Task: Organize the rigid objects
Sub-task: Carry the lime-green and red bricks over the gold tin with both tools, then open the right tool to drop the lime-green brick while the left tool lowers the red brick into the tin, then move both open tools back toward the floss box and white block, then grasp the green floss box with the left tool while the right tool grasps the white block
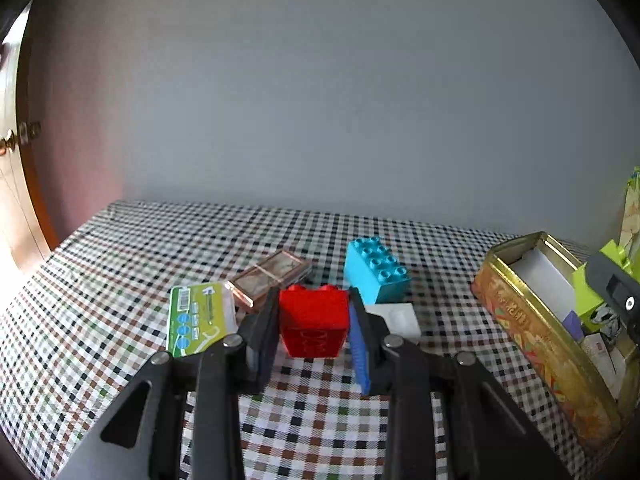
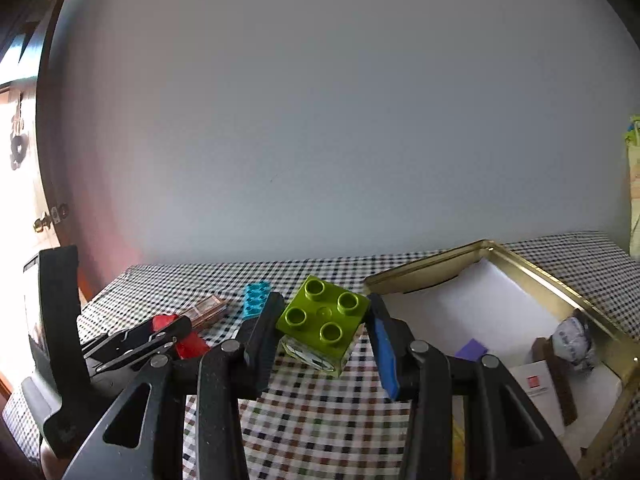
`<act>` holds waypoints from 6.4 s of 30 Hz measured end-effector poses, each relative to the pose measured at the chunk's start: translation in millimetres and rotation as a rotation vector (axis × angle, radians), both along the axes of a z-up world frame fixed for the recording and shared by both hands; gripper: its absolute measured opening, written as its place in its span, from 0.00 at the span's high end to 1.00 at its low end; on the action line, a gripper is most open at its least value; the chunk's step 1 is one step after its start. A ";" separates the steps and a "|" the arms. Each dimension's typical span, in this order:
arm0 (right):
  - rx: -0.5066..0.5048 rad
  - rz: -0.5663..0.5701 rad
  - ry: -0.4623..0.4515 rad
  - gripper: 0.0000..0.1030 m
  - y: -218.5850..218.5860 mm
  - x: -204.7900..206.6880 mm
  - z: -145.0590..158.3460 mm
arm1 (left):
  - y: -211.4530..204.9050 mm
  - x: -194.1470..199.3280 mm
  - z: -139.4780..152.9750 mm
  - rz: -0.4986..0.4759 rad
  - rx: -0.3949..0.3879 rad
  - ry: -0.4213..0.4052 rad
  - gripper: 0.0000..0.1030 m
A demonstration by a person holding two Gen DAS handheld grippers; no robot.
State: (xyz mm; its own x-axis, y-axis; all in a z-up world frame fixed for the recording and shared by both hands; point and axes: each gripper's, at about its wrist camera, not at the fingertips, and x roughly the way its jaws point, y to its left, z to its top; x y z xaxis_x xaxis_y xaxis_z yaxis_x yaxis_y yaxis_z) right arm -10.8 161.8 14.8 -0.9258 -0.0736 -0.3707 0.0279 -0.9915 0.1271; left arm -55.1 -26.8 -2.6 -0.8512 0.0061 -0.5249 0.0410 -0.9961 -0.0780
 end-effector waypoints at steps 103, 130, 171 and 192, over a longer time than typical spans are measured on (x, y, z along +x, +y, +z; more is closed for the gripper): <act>0.036 -0.326 0.057 0.21 171.6 42.6 -5.4 | 154.9 -10.5 19.6 -0.194 -0.034 0.031 0.00; 0.105 -0.455 0.165 0.21 135.2 70.2 1.2 | 89.4 -6.2 14.9 -0.085 -0.068 0.070 0.00; 0.093 -0.096 0.049 0.21 -48.1 -2.1 -5.1 | -77.3 -67.5 -20.5 0.141 -0.019 -0.163 0.00; 0.045 -0.024 -0.430 0.21 -94.7 -112.5 -60.9 | -97.6 -110.7 -67.3 0.163 -0.008 -0.397 0.00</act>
